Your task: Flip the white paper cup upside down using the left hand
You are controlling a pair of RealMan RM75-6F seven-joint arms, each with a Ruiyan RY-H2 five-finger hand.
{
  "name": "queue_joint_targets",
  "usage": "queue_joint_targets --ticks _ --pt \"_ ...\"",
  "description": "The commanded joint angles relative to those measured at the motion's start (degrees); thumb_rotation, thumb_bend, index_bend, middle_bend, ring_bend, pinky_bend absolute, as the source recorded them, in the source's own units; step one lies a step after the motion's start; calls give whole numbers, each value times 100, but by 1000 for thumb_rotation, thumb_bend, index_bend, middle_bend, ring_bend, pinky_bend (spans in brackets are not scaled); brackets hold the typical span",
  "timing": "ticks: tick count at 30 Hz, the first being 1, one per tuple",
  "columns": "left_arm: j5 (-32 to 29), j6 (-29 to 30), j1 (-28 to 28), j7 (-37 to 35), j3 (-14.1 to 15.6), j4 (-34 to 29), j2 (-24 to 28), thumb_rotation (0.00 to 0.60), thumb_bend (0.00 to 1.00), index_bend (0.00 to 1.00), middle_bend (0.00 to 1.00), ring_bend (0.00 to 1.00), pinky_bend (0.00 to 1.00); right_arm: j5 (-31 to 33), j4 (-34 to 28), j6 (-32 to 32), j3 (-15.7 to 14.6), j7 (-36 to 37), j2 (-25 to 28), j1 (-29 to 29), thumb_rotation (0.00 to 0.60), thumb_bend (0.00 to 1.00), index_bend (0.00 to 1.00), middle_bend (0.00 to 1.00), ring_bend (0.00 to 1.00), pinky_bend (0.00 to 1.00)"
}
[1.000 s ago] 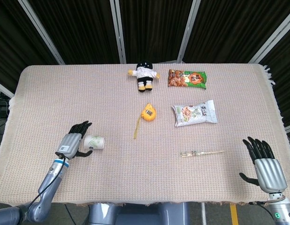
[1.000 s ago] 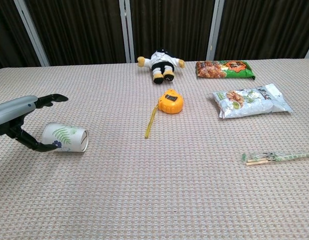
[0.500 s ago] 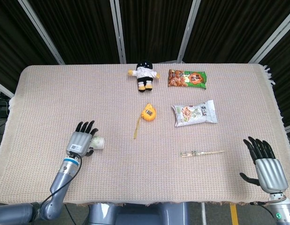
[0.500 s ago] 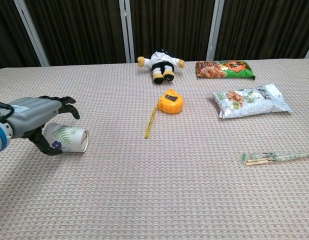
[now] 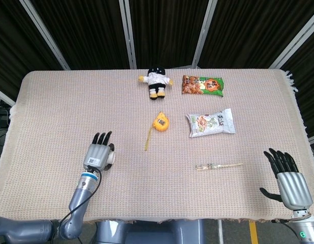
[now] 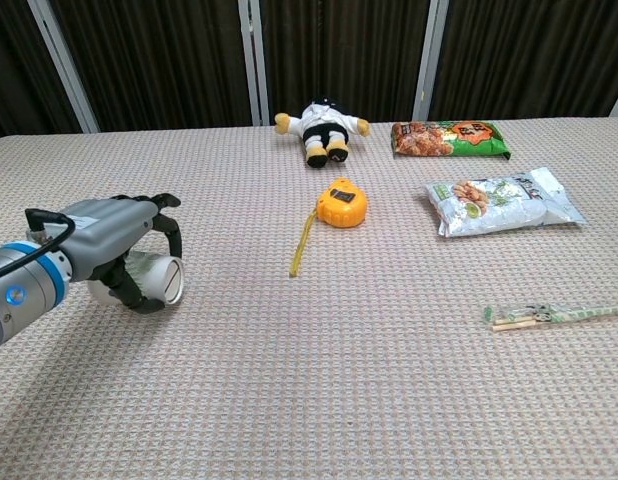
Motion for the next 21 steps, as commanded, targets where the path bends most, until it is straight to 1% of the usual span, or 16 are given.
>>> queue_joint_targets --ticks 1,6,8,9,10,12,16,21 --pt "377 1 151 -757 -103 -40 37 600 155 425 0 0 0 2 -1 -5 0 -16 -5 3 600 57 0 0 0 0" --pt "777 -21 269 -1665 -203 -94 40 600 155 423 0 0 0 0 -7 -18 -7 -39 -15 7 600 55 0 0 0 0" --pt "1051 -41 323 -2187 -209 -42 6 600 155 421 0 0 0 1 -6 -27 -11 -54 -21 8 600 56 0 0 0 0" --pt "1254 -100 351 -2588 -183 7 -10 600 154 420 0 0 0 -1 -5 -29 -13 -58 -23 10 600 56 0 0 0 0" --pt "1457 -286 394 -3237 -119 35 -14 600 154 418 0 0 0 0 -11 -33 -14 -47 -19 10 600 56 0 0 0 0" --pt "1850 -411 437 -3951 10 332 -7 600 154 416 0 0 0 1 -10 -31 -11 -38 -11 11 600 55 0 0 0 0" --pt "2293 -423 507 -4685 187 961 -169 600 157 415 0 0 0 -14 -6 -26 -19 -56 -17 9 600 57 0 0 0 0" --pt "2601 -437 558 -5350 285 1383 -282 600 156 416 0 0 0 -13 -8 -41 -25 -65 -15 13 600 57 0 0 0 0"
